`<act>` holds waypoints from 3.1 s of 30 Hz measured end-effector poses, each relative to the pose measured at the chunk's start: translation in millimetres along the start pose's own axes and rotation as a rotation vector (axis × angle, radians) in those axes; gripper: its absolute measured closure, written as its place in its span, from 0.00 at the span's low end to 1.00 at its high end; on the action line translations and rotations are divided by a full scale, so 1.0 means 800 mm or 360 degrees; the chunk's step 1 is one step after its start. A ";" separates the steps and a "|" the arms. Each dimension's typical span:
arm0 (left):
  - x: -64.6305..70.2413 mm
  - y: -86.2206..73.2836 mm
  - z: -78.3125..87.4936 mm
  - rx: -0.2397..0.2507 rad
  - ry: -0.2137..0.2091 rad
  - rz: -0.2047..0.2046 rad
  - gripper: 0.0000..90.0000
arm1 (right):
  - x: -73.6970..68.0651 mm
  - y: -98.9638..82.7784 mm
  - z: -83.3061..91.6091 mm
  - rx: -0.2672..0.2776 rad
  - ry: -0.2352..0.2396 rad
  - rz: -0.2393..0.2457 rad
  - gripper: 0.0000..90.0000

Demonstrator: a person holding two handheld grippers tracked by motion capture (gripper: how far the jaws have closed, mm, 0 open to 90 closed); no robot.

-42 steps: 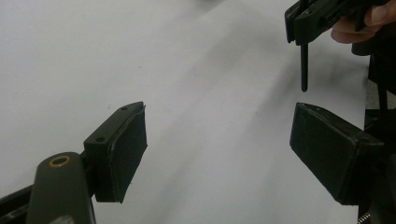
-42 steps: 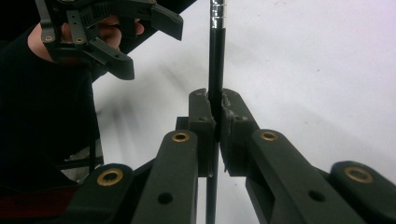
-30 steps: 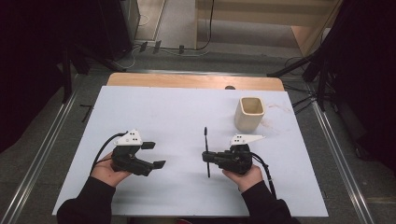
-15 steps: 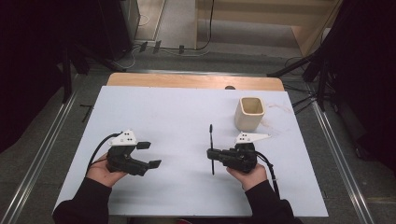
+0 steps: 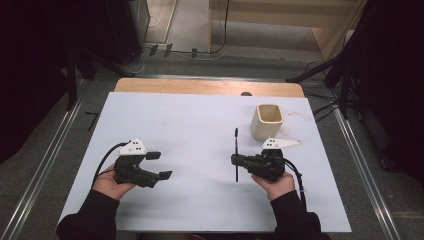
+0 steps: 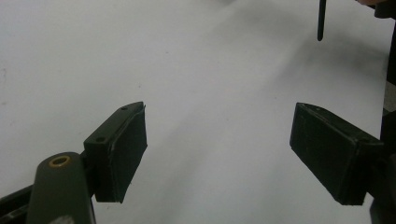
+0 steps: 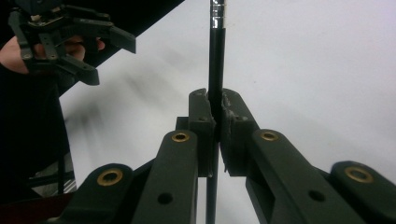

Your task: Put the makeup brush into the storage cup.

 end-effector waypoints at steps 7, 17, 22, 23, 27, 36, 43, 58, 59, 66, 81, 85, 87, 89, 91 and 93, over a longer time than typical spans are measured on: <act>-0.001 0.000 0.000 -0.0002 0.0001 0.0004 0.21 | 0.009 0.002 0.011 0.0008 -0.0052 -0.0008 0.95; -0.002 0.000 0.002 0.0006 0.0003 0.0013 0.21 | 0.017 0.004 0.033 0.0049 -0.0125 -0.0013 0.95; -0.003 -0.001 0.002 0.0008 0.0004 0.0018 0.21 | 0.022 0.005 0.047 0.0074 -0.0164 -0.0018 0.95; -0.003 0.000 0.002 0.0010 0.0005 0.0019 0.21 | 0.023 0.005 0.050 0.0075 -0.0170 -0.0019 0.95; -0.003 0.000 0.002 0.0006 0.0002 0.0015 0.21 | 0.027 0.006 0.056 0.0084 -0.0181 -0.0032 0.95; -0.003 0.000 0.002 0.0009 0.0000 0.0018 0.21 | 0.038 0.006 0.068 0.0091 -0.0215 -0.0045 0.95; -0.002 0.000 0.002 0.0009 -0.0002 0.0020 0.21 | 0.043 0.007 0.071 0.0094 -0.0231 -0.0064 0.95; -0.005 0.000 0.003 0.0019 -0.0006 0.0026 0.21 | 0.055 0.010 0.074 0.0098 -0.0257 -0.0068 0.95; -0.005 0.000 0.003 0.0019 -0.0005 0.0026 0.21 | 0.056 0.010 0.074 0.0100 -0.0260 -0.0066 0.95; -0.006 0.000 0.003 0.0014 -0.0005 0.0026 0.21 | 0.061 0.014 0.069 0.0090 -0.0269 -0.0052 0.95; -0.006 0.000 0.002 0.0019 -0.0020 0.0041 0.21 | 0.075 0.065 0.081 0.0142 -0.0312 -0.0007 0.95; -0.006 0.000 0.003 0.0015 -0.0019 0.0043 0.21 | 0.083 0.076 0.085 0.0134 -0.0334 -0.0013 0.95; -0.005 0.000 0.003 0.0018 -0.0022 0.0042 0.21 | 0.086 0.082 0.086 0.0139 -0.0335 -0.0012 0.95; -0.005 -0.001 0.003 0.0014 -0.0017 0.0037 0.21 | 0.086 0.089 0.088 0.0146 -0.0334 -0.0008 0.95; -0.006 -0.001 0.003 0.0011 -0.0017 0.0038 0.21 | 0.088 0.098 0.093 0.0143 -0.0355 0.0012 0.95; -0.006 -0.001 0.003 0.0011 -0.0019 0.0041 0.21 | 0.089 0.101 0.094 0.0147 -0.0363 0.0016 0.95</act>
Point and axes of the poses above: each handheld gripper's, and its own axes: z roughly backward along the jaws, y roughly out of its top, x roughly to its right, the point moved 6 cm from there along -z, roughly forward along the jaws, and after that the axes turned 10 degrees about y, right-handed, at the moved point
